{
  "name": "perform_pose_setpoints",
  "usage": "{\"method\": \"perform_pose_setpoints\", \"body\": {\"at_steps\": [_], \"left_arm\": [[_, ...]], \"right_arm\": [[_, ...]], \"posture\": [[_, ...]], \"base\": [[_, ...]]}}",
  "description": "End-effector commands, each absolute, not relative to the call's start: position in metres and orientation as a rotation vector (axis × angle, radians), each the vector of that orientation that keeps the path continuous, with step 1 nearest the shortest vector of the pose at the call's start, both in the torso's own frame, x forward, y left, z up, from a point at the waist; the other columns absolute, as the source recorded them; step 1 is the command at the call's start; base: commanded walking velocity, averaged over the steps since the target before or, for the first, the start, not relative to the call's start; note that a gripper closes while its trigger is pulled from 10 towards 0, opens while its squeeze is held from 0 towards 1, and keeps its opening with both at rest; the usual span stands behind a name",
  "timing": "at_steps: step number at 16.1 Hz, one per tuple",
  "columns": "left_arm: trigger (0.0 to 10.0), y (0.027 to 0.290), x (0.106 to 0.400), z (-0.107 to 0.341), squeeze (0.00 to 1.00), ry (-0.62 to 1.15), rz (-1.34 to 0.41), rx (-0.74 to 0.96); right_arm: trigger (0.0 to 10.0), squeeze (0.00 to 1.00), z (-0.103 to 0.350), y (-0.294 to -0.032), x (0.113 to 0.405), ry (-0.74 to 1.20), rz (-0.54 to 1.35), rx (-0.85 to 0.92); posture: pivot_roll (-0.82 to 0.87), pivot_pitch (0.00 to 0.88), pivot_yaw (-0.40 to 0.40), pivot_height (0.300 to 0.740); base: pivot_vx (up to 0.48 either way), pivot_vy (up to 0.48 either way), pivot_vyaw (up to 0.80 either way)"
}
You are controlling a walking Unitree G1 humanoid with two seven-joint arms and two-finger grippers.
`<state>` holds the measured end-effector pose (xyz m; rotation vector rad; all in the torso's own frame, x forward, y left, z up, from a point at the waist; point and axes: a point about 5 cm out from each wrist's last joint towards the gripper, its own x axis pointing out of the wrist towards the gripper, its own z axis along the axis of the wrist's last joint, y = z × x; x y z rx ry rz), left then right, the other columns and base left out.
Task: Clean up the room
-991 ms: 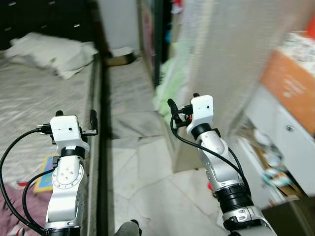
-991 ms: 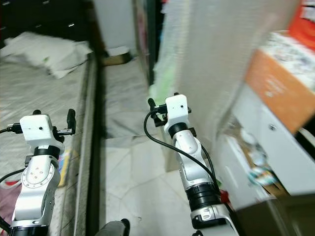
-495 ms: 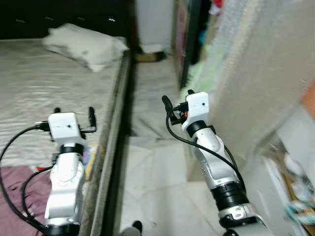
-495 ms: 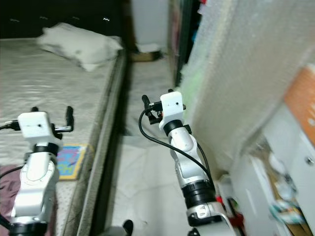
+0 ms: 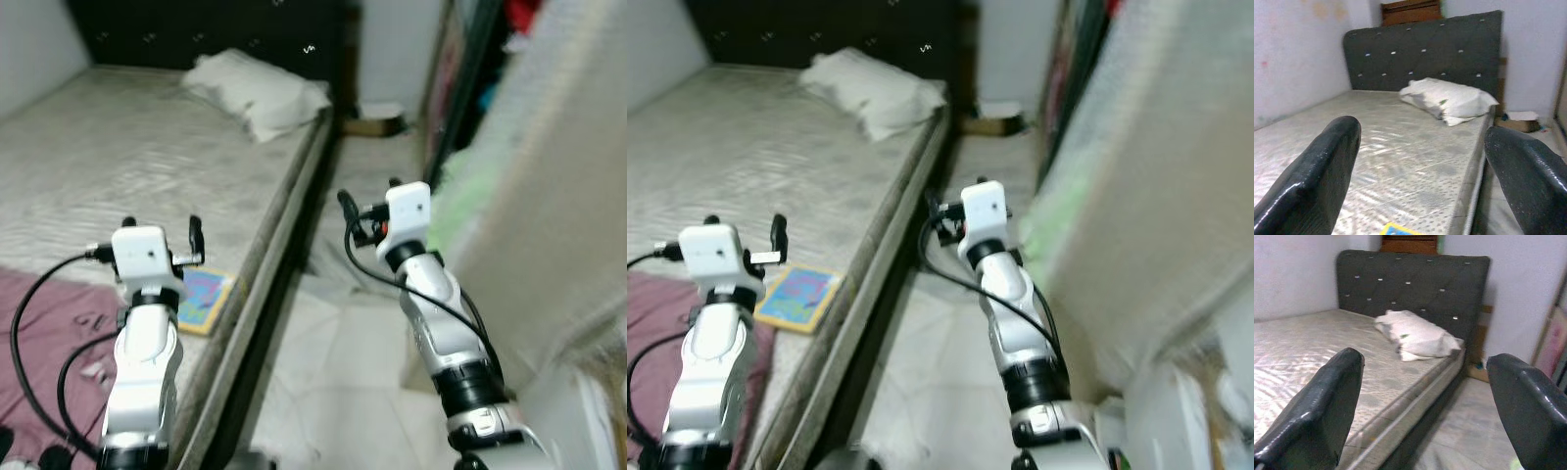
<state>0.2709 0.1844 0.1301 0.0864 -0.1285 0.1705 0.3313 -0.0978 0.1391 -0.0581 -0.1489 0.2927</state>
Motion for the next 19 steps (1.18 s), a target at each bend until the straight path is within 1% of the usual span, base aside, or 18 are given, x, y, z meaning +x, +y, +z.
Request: {"method": "perform_pose_setpoints", "body": {"at_steps": [1, 19], "left_arm": [[10.0, 0.1903, 0.2701, 0.1307, 0.00, -0.129, 0.195, 0.108], [10.0, 0.1884, 0.2731, 0.1290, 0.00, -0.124, 0.193, 0.087]], "right_arm": [[10.0, 0.00, 0.1416, -0.0887, 0.3319, -0.157, 0.326, -0.048], [10.0, 0.00, 0.1439, -0.0849, 0.3353, -0.168, 0.337, -0.039]], "posture": [[0.07, 0.000, -0.001, 0.740], [0.08, 0.000, -0.006, 0.740]], "base": [[0.000, 0.000, 0.80], [0.000, 0.000, 0.80]]}}
